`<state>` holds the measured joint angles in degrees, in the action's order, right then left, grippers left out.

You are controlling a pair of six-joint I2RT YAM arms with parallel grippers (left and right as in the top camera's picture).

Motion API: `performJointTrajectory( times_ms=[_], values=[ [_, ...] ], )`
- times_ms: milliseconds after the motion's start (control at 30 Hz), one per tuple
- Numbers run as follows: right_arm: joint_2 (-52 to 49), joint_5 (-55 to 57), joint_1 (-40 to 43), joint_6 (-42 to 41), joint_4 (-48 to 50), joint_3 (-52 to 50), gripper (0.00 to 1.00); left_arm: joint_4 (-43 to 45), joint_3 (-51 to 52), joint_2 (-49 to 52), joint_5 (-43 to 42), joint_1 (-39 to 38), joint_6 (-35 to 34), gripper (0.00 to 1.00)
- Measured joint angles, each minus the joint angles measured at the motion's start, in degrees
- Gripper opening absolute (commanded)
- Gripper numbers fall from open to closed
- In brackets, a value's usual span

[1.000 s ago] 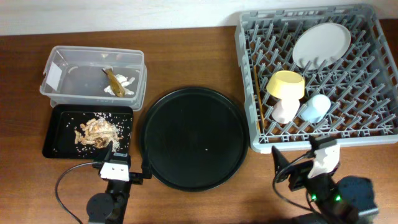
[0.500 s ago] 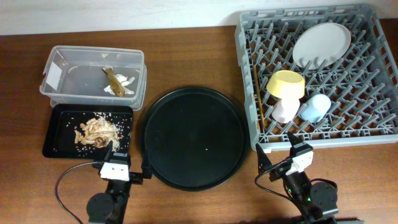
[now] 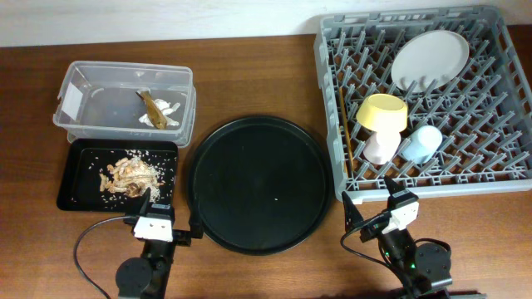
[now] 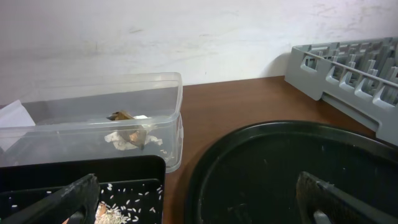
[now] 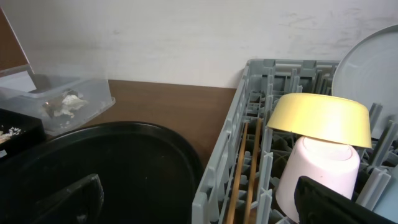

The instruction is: Sort waste into correct bins and load items into the dishwasher rack

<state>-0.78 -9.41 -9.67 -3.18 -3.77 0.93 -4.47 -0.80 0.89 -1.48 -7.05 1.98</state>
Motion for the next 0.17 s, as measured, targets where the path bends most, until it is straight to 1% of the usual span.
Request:
performJointTrajectory(
  times_ms=[167],
  values=[
    [0.0,0.0,0.0,-0.02,0.0,0.0,0.98,0.0,0.0,0.0,0.0,0.0,0.02,0.99]
  ],
)
